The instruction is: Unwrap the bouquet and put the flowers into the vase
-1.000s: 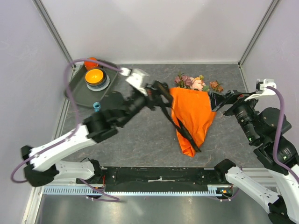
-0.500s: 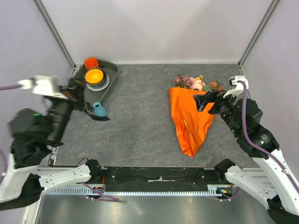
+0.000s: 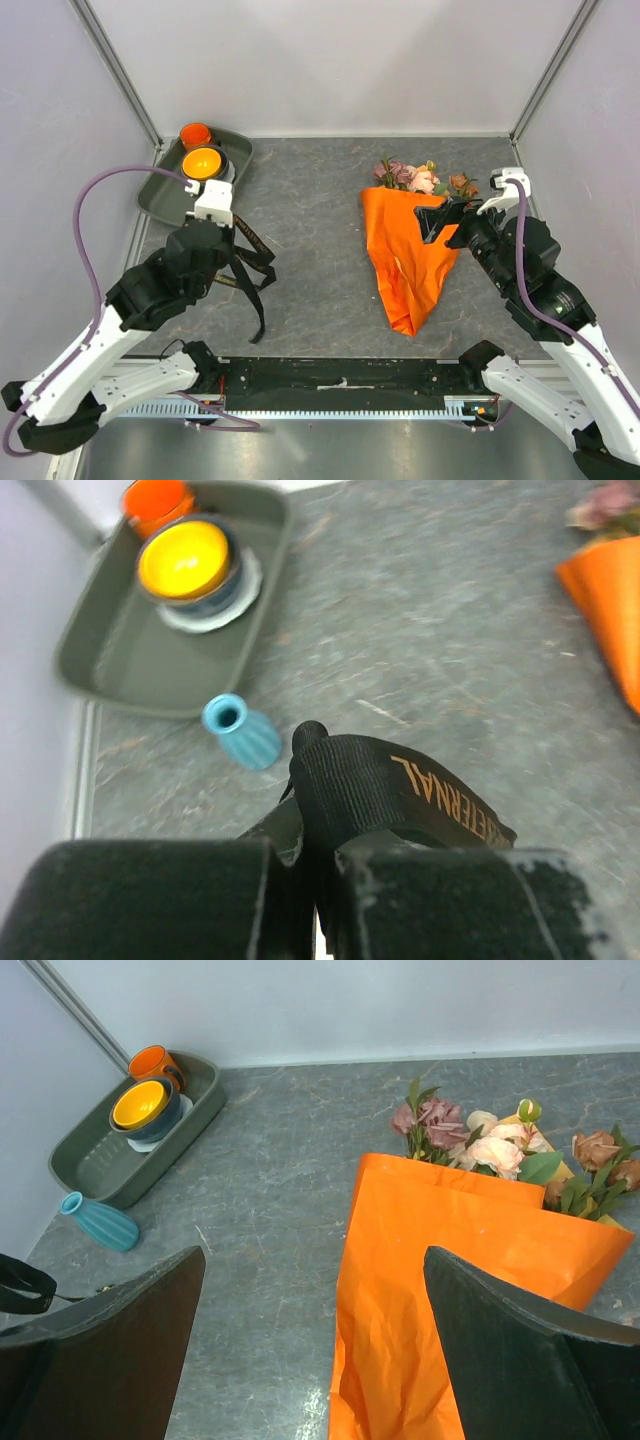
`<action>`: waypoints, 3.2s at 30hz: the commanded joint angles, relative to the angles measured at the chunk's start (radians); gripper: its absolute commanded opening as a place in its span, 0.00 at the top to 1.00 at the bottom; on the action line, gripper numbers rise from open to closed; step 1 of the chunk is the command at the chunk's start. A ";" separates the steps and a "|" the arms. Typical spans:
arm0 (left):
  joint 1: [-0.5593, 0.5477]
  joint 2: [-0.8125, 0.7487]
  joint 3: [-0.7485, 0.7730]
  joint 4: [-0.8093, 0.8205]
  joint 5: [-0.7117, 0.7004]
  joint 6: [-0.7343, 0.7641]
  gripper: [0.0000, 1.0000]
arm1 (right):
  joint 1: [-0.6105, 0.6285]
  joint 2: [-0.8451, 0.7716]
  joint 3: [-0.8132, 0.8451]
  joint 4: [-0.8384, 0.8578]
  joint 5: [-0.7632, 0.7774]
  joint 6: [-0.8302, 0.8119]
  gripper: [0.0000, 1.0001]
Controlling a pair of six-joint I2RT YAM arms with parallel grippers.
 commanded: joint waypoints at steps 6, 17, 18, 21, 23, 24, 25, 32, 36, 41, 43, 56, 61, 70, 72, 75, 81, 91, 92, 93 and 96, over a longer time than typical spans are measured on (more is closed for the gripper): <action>0.341 0.043 -0.099 -0.130 -0.027 -0.205 0.98 | 0.002 0.011 -0.030 0.031 -0.003 -0.016 0.02; 0.375 -0.249 -0.202 -0.087 -0.275 -0.228 0.98 | 0.004 0.046 -0.059 0.058 -0.047 0.002 0.02; 0.375 -0.251 -0.208 -0.069 -0.268 -0.217 0.98 | 0.002 0.049 -0.064 0.058 -0.056 0.005 0.02; 0.375 -0.226 -0.225 -0.059 -0.233 -0.220 0.98 | 0.004 0.054 -0.078 0.060 -0.079 0.023 0.03; 0.375 -0.203 -0.236 -0.056 -0.232 -0.227 0.98 | 0.002 0.049 -0.093 0.060 -0.095 0.034 0.03; 0.375 -0.200 -0.239 -0.056 -0.232 -0.230 0.98 | 0.004 0.048 -0.098 0.060 -0.099 0.036 0.03; 0.375 -0.197 -0.248 -0.046 -0.232 -0.228 0.96 | 0.002 0.046 -0.108 0.052 -0.102 0.036 0.03; 0.375 -0.224 -0.262 -0.027 -0.237 -0.216 0.14 | 0.002 0.035 -0.130 0.001 -0.089 0.013 0.03; 0.375 -0.269 -0.241 -0.029 -0.236 -0.207 0.01 | 0.002 0.042 -0.148 -0.031 -0.090 0.002 0.03; 0.375 -0.318 -0.222 0.046 0.005 -0.139 0.08 | 0.002 0.058 -0.164 -0.051 -0.092 0.001 0.03; 0.373 -0.318 -0.221 0.118 0.225 -0.125 0.08 | 0.002 0.068 -0.164 -0.064 -0.081 -0.004 0.03; 0.340 0.332 -0.340 0.928 1.277 -0.372 0.37 | 0.011 0.281 -0.141 -0.198 0.047 0.072 0.13; 0.188 0.541 -0.345 1.088 1.163 -0.346 0.37 | 0.100 0.364 -0.115 -0.262 0.250 0.103 0.10; 0.031 0.958 -0.224 1.238 1.111 -0.271 0.37 | 0.185 0.407 -0.134 -0.258 0.402 0.174 0.03; 0.025 0.999 -0.219 1.290 1.142 -0.289 0.37 | 0.185 0.382 -0.170 -0.226 0.405 0.172 0.02; 0.017 1.047 -0.225 1.318 1.151 -0.305 0.37 | 0.183 0.390 -0.174 -0.299 0.483 0.272 0.02; 0.017 1.075 -0.199 1.197 1.108 -0.277 0.37 | 0.130 0.177 -0.245 -0.460 0.661 0.617 0.02; 0.017 1.030 -0.242 1.195 1.073 -0.262 0.37 | 0.058 -0.049 -0.132 -0.703 0.894 0.777 0.02; 0.017 1.026 -0.244 1.195 1.071 -0.260 0.37 | 0.058 -0.055 -0.066 -0.684 0.916 0.734 0.02; 0.017 1.020 -0.250 1.198 1.065 -0.260 0.37 | 0.058 -0.058 -0.038 -0.646 0.922 0.656 0.02; 0.019 0.983 -0.279 1.229 1.053 -0.256 0.37 | 0.058 -0.045 -0.012 -0.364 0.757 0.213 0.02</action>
